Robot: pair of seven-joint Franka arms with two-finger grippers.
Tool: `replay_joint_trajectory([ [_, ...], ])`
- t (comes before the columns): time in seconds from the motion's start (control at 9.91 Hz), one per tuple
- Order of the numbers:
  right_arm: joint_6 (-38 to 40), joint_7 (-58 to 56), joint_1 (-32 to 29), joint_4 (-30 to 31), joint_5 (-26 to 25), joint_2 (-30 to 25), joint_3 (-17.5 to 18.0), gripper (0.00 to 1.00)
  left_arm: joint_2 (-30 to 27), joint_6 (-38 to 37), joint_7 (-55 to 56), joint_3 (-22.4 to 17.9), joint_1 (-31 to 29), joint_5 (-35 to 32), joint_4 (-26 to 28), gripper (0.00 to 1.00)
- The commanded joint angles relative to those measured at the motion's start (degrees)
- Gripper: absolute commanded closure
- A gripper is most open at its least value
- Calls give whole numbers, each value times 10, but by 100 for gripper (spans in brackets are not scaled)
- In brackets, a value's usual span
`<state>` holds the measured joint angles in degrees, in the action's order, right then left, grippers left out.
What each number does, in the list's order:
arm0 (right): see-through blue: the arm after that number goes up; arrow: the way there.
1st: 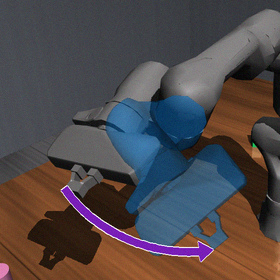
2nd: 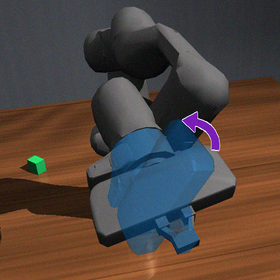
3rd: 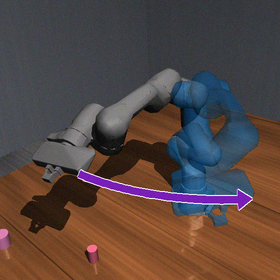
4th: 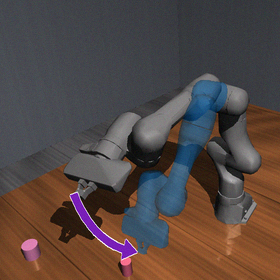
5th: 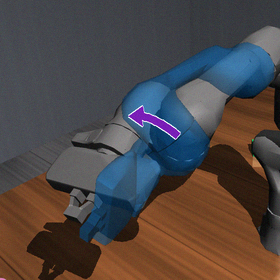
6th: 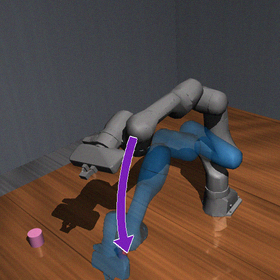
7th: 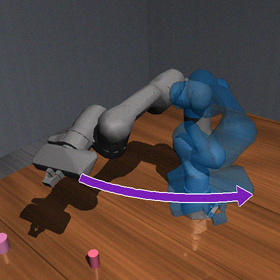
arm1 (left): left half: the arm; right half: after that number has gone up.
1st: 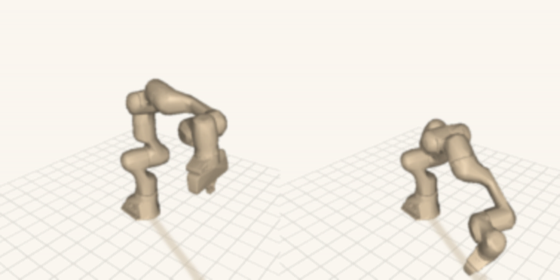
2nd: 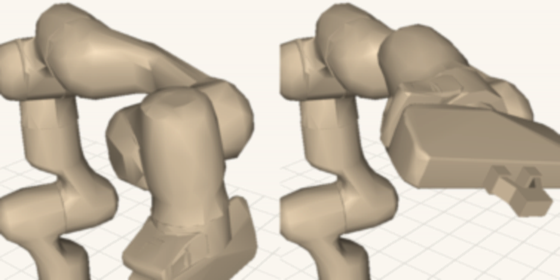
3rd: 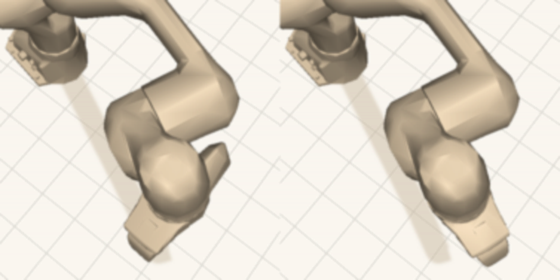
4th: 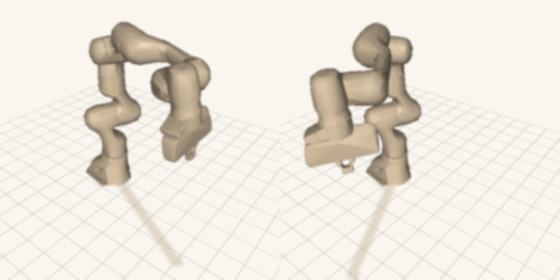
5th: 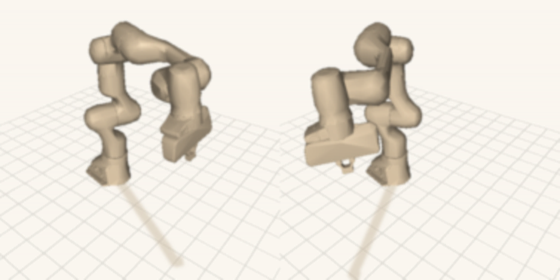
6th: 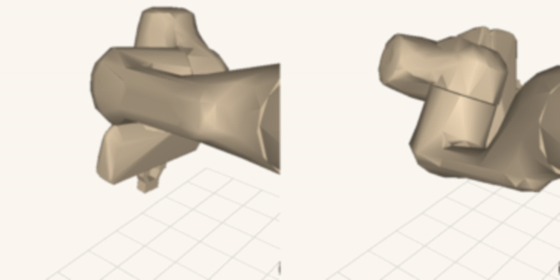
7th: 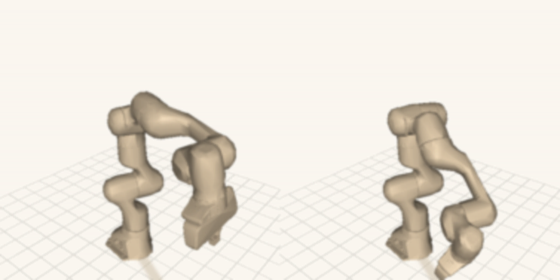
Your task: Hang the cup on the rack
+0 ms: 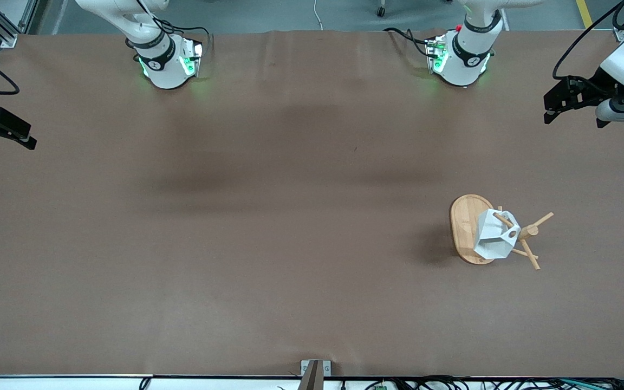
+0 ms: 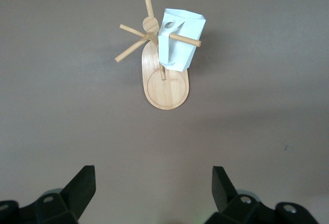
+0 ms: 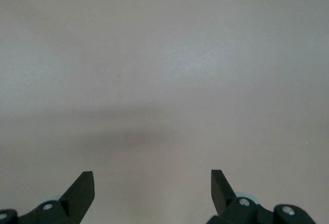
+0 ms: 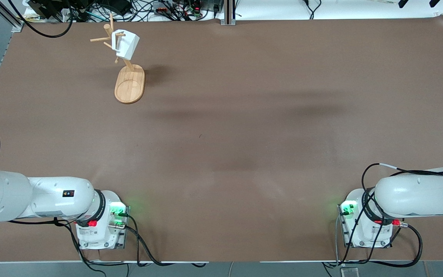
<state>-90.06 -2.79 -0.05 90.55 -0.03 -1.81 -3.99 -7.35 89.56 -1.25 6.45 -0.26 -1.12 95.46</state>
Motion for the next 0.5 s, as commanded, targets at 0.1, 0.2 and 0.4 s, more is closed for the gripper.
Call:
replay_joint_trajectory([
  [0.1, 0, 1, -1, -4, -4, 0, 2, 0, -7, 11, 17, -6, 10, 17, 29, 0],
  [0.2, 0, 1, -1, -4, -4, 0, 2, 0, -6, 11, 15, -6, 10, 22, 27, 0],
  [0.4, 0, 2, -2, -4, -4, 0, 2, 0, -6, 11, 15, -7, 9, 31, 26, 0],
])
